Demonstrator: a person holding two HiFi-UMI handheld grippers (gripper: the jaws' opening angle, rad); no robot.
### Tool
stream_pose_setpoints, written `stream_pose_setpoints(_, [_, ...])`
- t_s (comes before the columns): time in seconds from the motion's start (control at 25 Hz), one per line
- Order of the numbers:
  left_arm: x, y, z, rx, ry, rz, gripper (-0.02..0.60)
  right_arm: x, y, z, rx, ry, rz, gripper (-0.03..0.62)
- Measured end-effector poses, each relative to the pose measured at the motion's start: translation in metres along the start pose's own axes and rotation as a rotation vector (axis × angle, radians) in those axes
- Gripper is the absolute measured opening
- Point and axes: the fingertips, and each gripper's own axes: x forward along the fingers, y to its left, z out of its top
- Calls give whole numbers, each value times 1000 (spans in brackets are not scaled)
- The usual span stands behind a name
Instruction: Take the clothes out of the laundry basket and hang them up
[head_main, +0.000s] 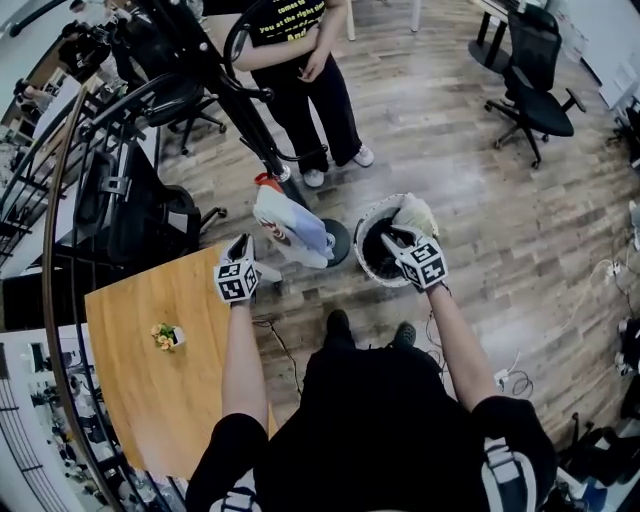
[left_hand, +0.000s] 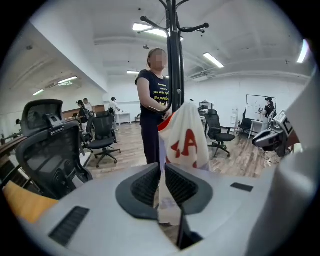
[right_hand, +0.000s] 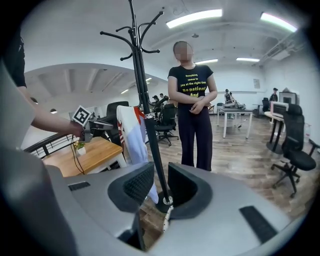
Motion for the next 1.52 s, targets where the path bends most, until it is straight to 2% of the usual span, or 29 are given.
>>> stream_pose_setpoints(0.32, [-29,-65,-24,-41,3,33,58,-55,-37,-24,-15,2,5,97])
stream_pose_setpoints(0.56, [-38,-111,-29,-38,-1,31,57,-93,-62,-42,-20,-5,-5,97])
stream_pose_setpoints(1.04, [-47,-186,-28,13,8,-21,58,-159,-102,-76,36,-45,-78,97])
stream_pose_setpoints(1.52, [-19,-272,-23,68,20,-129,58,-213,-142,-112,97,-66,-155,97])
